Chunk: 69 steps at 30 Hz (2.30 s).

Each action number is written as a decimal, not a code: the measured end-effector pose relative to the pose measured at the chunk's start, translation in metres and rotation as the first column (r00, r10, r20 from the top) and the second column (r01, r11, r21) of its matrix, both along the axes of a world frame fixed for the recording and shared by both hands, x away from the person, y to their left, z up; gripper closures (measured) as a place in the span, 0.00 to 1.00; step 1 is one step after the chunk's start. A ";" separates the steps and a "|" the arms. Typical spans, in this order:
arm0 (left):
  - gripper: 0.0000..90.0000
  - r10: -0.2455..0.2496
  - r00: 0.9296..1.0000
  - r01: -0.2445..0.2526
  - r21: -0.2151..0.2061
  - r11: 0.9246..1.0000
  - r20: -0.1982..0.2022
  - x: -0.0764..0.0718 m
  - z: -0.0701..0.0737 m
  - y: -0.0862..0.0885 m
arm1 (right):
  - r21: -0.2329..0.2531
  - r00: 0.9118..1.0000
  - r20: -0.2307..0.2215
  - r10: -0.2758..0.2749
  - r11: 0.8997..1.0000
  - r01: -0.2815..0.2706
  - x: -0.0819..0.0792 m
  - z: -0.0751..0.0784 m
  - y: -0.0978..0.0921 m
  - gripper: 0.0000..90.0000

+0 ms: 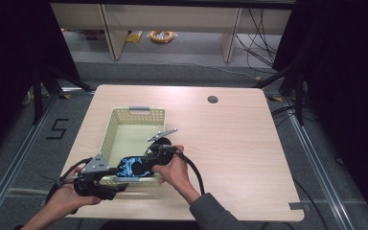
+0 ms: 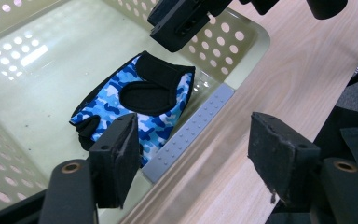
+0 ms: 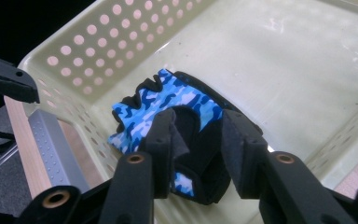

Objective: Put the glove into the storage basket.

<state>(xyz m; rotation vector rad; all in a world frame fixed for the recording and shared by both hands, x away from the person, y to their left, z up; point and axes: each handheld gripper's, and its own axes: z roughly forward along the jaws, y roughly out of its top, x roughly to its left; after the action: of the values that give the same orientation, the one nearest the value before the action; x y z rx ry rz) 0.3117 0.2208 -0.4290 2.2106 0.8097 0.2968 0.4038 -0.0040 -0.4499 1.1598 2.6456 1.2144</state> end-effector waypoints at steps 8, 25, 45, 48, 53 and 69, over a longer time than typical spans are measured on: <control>0.32 0.051 0.999 -0.052 -0.045 0.998 -0.019 0.003 -0.001 0.001 | 0.025 1.000 0.024 0.017 1.000 -0.017 -0.001 0.006 -0.007 0.61; 0.29 0.042 0.999 -0.044 -0.074 0.996 -0.017 -0.002 0.001 -0.003 | 0.083 0.996 0.092 -0.011 0.997 0.003 -0.008 0.025 -0.037 0.54; 0.28 0.003 1.000 -0.004 -0.107 0.994 -0.011 -0.014 -0.002 -0.016 | 0.121 0.988 0.143 -0.062 0.992 0.045 -0.026 0.035 -0.095 0.50; 0.28 0.021 1.000 -0.022 -0.133 0.991 -0.010 -0.014 -0.005 -0.018 | 0.141 0.985 0.157 -0.066 0.989 0.043 -0.030 0.034 -0.104 0.50; 0.28 0.015 1.000 -0.016 -0.142 0.990 -0.013 -0.015 -0.007 -0.021 | 0.149 0.984 0.158 -0.080 0.987 0.056 -0.036 0.032 -0.118 0.48; 0.28 0.021 1.000 -0.024 -0.199 0.980 -0.016 -0.018 -0.011 -0.033 | 0.186 0.980 0.164 -0.114 0.979 0.083 -0.060 0.030 -0.154 0.43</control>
<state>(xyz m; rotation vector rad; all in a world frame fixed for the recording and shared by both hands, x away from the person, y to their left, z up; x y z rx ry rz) 0.2936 0.1881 -0.4399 2.0190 0.8351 0.2024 0.3440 -0.1577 -0.4197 1.1332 2.3656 1.4846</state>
